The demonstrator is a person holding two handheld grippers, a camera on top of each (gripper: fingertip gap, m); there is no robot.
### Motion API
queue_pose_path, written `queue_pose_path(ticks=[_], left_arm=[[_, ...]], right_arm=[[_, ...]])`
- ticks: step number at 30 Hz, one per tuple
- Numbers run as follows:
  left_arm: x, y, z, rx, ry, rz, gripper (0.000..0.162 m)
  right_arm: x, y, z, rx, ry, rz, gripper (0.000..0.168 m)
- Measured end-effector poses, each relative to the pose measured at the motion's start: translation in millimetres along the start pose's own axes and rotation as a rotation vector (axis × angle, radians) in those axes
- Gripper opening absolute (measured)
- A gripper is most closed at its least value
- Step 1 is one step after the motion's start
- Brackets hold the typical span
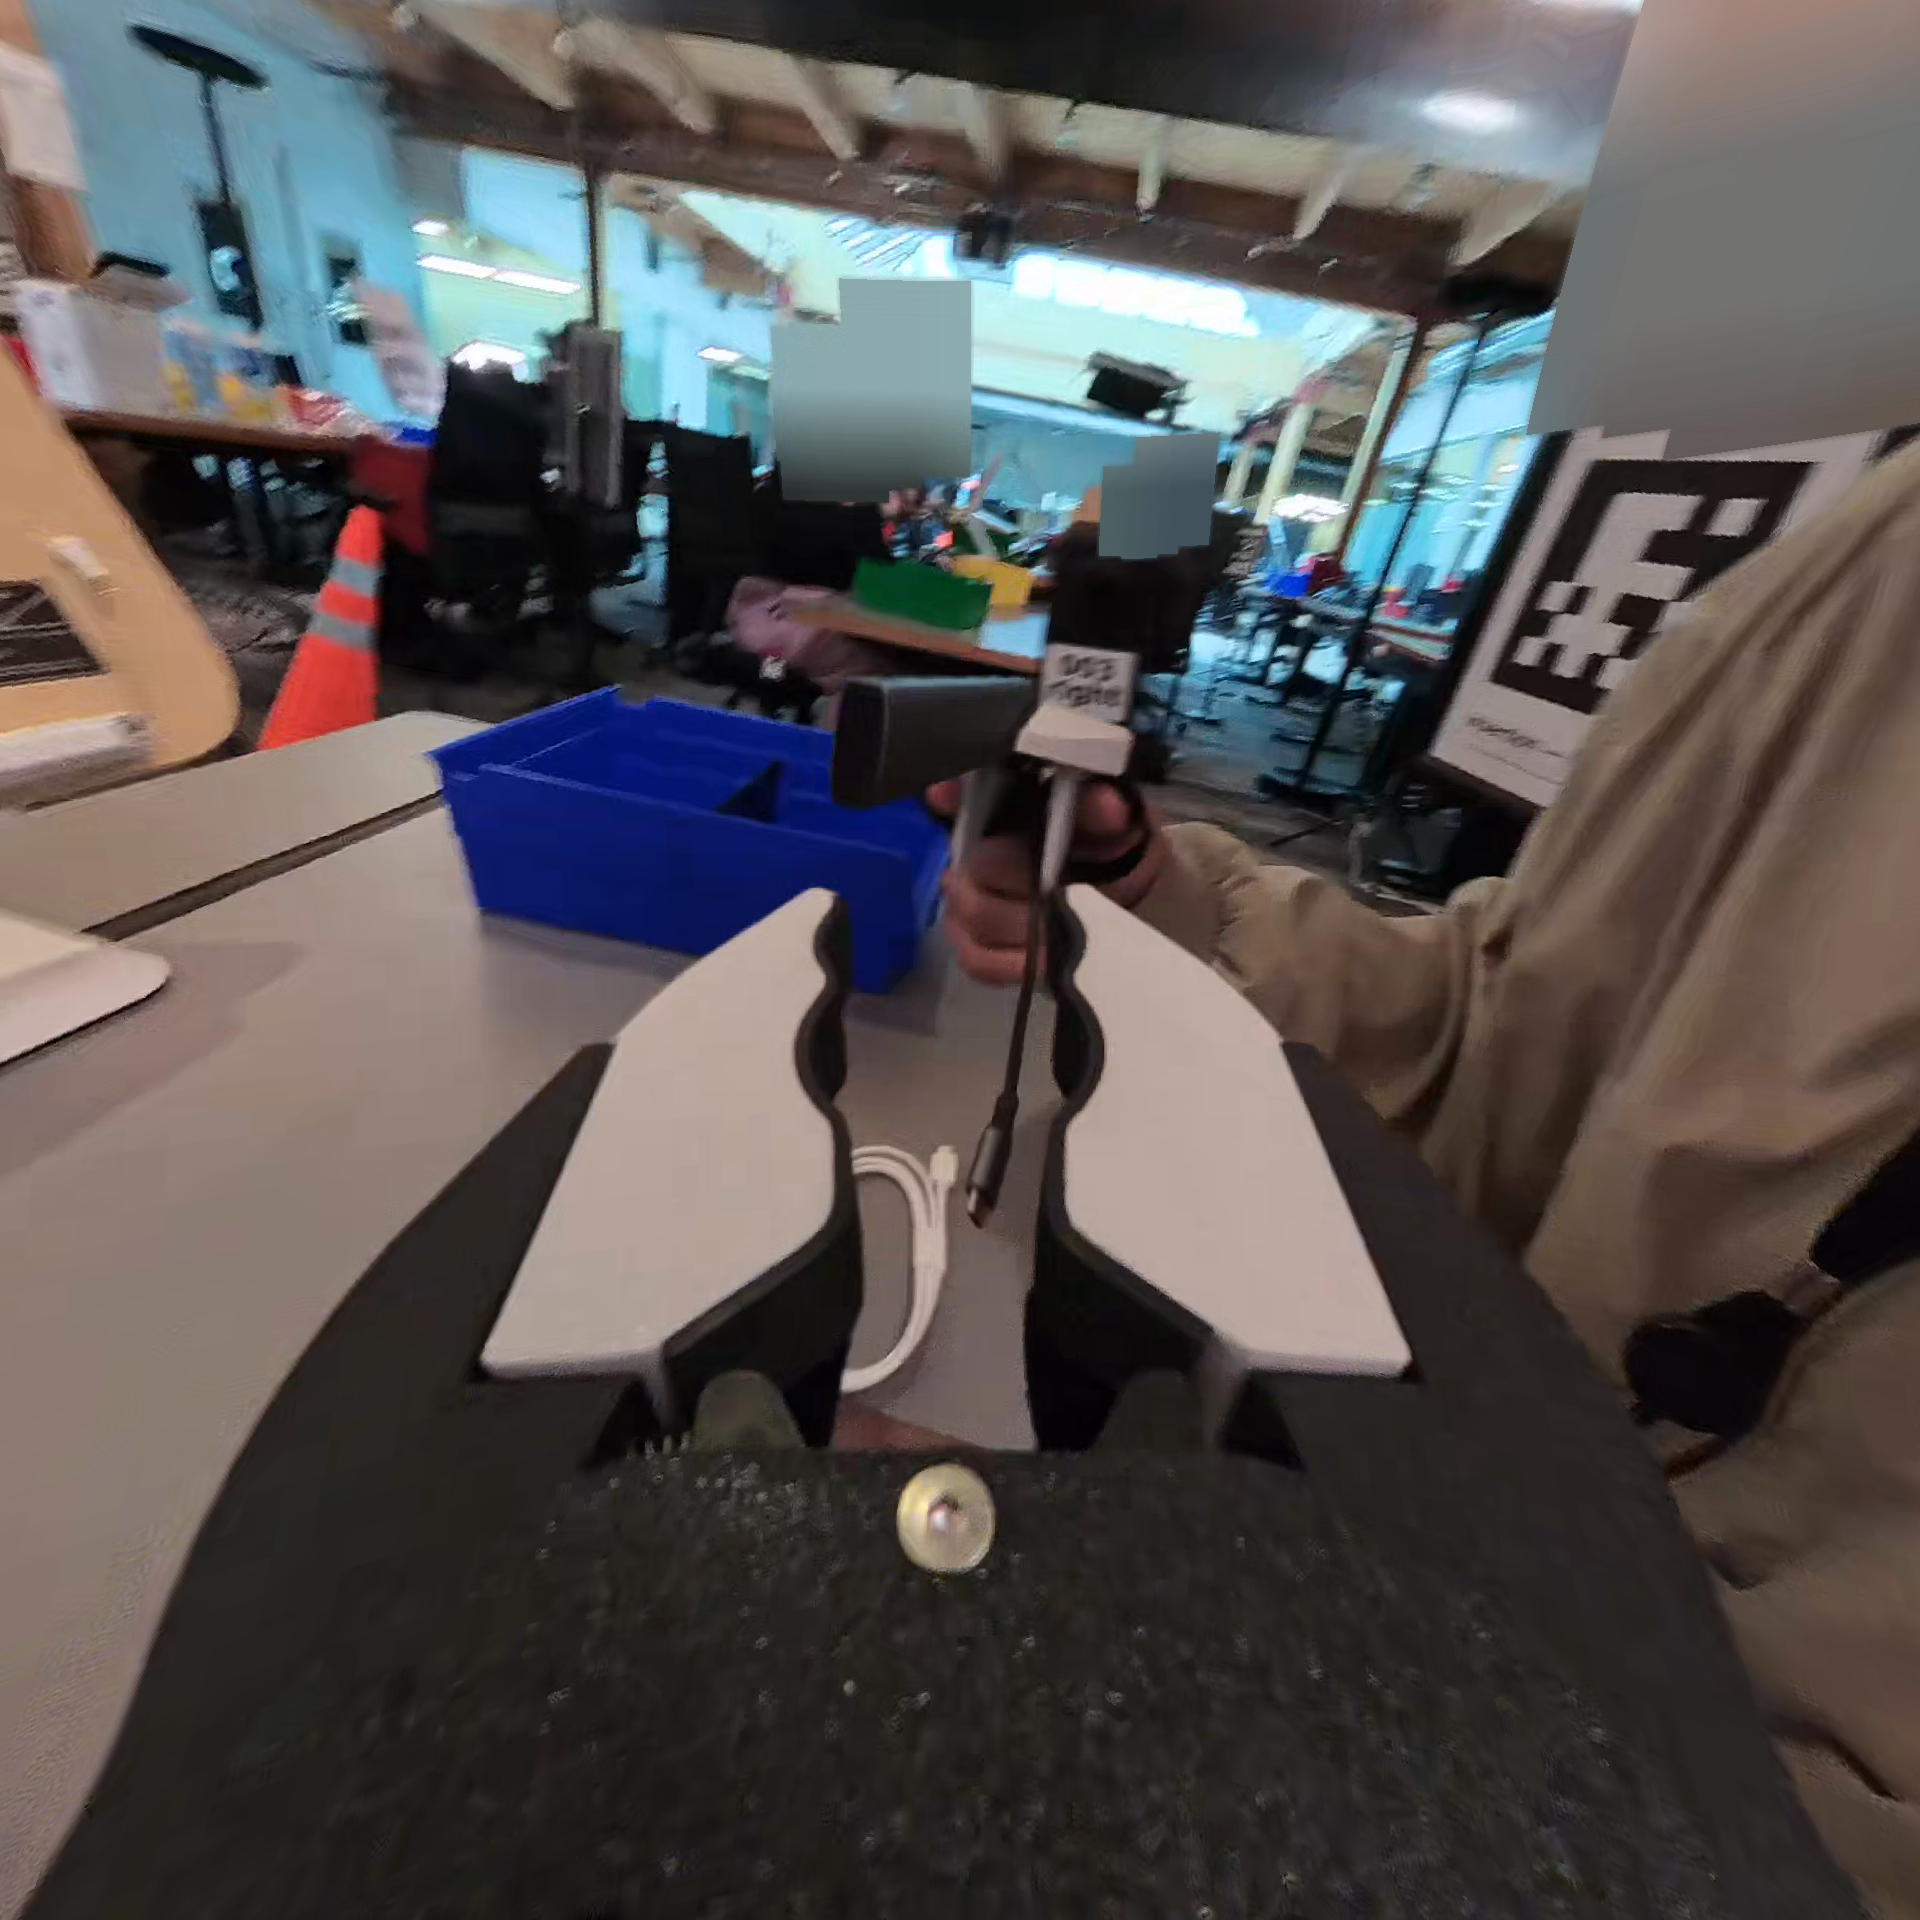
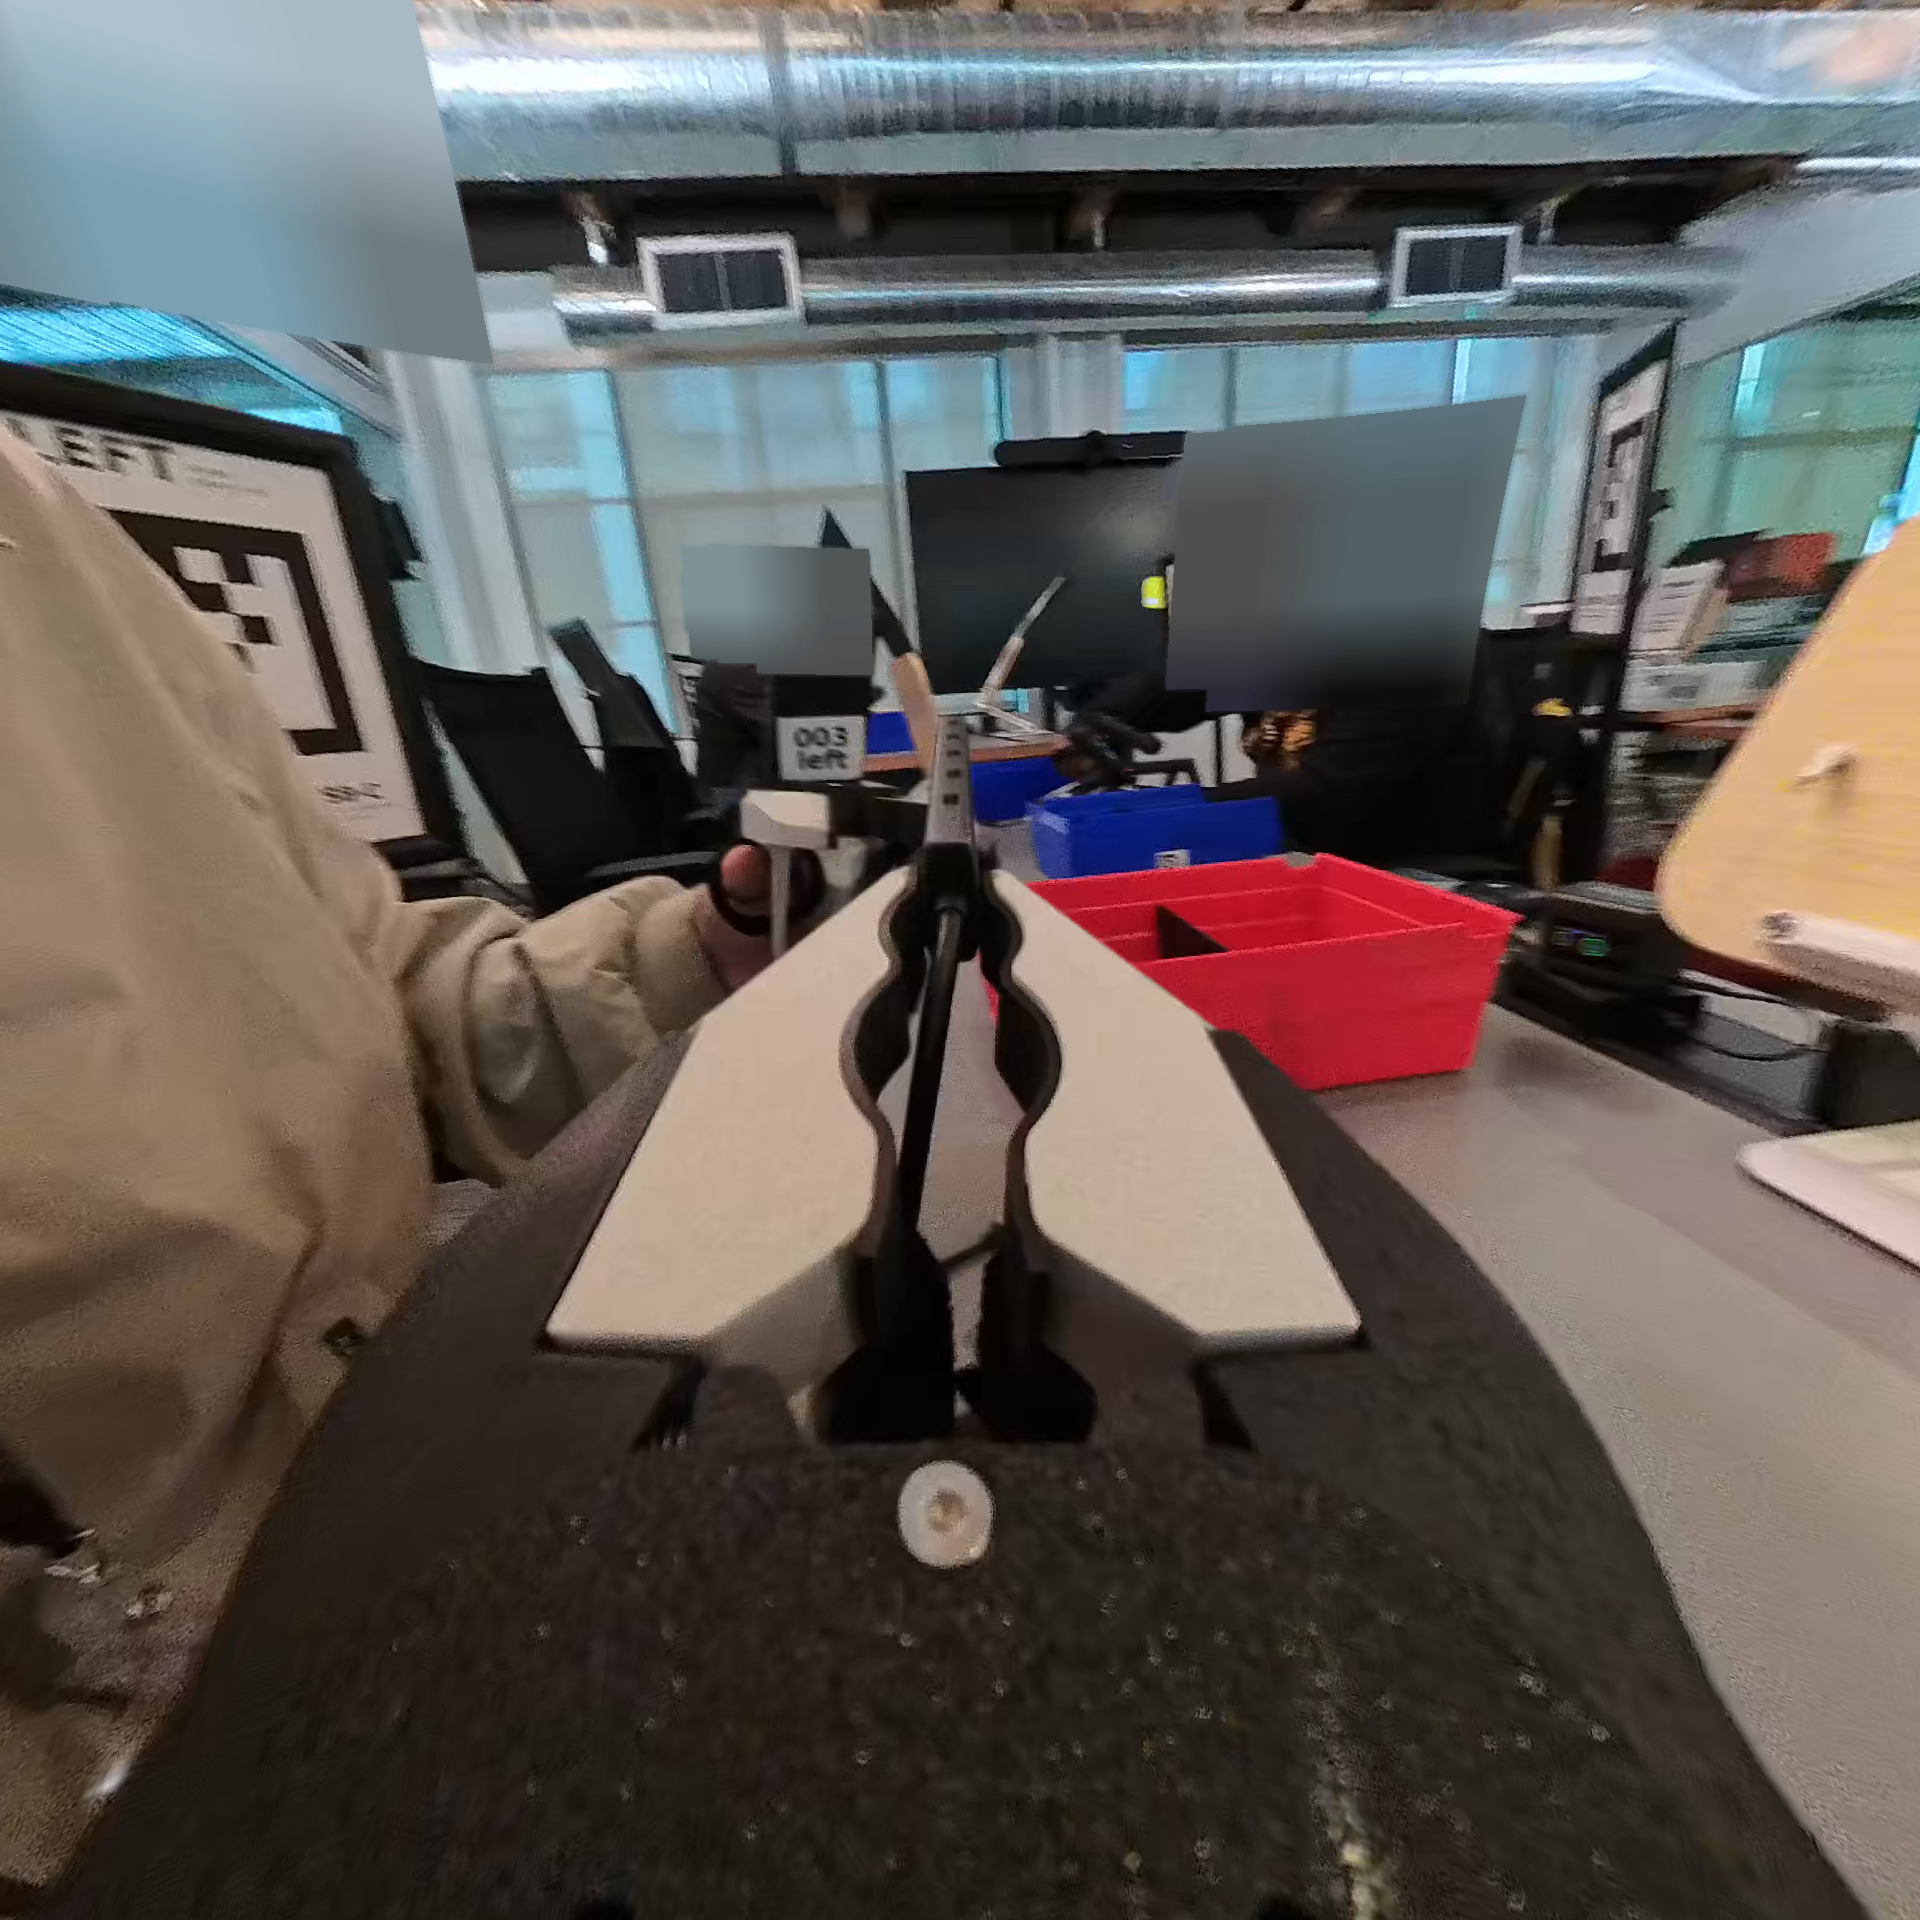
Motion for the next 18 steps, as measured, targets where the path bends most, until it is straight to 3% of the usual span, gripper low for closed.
queue_pose_path(ticks=[9, 18], left_arm=[[13.4, -2.1, -18.4, 0.066, 0.121, -0.228, 0.029], [19.0, 3.8, -24.9, 0.097, 0.141, -0.175, 0.016]], right_arm=[[20.7, 18.2, 20.0, 0.112, -0.14, -0.083, 0.008], [25.0, 22.3, 25.8, 0.127, -0.177, -0.072, 0.008]])
Point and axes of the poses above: each gripper's, where its closed fingertips meet, x out along the fingers, y out of its underside, z = x × y across the jaws, the point moved 5 cm from there along -x, back along the fingers, and after that the axes turned 8 degrees about -x, right-handed, at the moved point
